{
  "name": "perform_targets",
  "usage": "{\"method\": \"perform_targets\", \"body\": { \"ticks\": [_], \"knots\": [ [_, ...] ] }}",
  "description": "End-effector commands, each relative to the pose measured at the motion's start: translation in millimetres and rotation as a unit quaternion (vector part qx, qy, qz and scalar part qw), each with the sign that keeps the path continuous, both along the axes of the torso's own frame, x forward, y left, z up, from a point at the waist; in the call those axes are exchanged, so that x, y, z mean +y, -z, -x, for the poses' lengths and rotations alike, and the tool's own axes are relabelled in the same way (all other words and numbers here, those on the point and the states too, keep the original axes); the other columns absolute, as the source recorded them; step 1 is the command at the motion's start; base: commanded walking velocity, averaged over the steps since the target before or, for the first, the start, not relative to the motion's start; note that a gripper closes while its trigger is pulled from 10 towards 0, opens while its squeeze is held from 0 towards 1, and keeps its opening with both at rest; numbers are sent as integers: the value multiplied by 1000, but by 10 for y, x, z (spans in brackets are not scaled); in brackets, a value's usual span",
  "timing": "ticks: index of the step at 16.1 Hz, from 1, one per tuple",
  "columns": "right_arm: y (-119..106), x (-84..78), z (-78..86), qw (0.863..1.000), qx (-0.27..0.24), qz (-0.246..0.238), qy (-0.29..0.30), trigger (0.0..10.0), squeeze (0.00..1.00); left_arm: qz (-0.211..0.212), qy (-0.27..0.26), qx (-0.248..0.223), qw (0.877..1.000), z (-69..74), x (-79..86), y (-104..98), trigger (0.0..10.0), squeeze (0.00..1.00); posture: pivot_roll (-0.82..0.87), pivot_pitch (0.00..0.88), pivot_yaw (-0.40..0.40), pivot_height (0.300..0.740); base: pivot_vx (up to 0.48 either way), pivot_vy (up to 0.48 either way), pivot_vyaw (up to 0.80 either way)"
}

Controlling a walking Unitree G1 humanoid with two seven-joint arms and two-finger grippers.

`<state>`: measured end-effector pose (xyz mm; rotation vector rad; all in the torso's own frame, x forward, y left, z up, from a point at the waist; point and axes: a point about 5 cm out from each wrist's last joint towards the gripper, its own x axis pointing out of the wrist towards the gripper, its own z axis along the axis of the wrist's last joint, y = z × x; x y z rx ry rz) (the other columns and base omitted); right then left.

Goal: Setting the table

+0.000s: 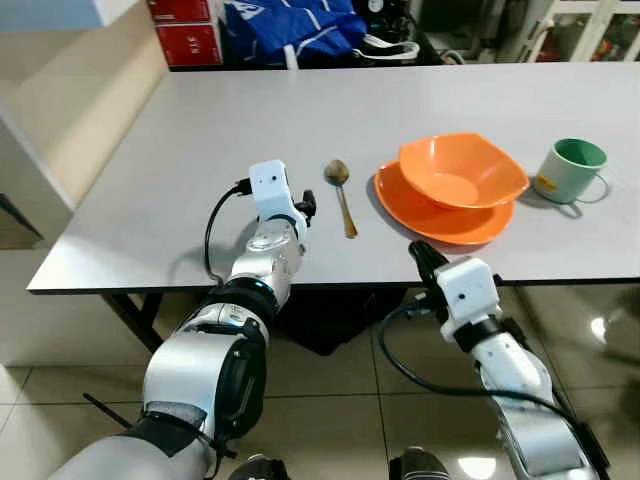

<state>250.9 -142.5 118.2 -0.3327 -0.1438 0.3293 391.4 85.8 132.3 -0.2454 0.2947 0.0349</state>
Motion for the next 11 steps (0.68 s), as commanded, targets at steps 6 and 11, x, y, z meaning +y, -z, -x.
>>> {"method": "perform_targets", "body": {
  "ticks": [6, 11],
  "knots": [
    [-1, -64, 111, 1000, 15, 11, 3, 10000, 0, -31, -58, -4, 998, -70, 114, -142, 10000, 0, -370, 97, 82, 702, 0, 0, 0],
    [-3, -68, 153, 1000, 22, 15, 1, 10000, 0, -44, -73, 3, 996, -64, 122, -133, 10000, 0, -370, 99, 85, 702, 0, 0, 0]
  ]
}}
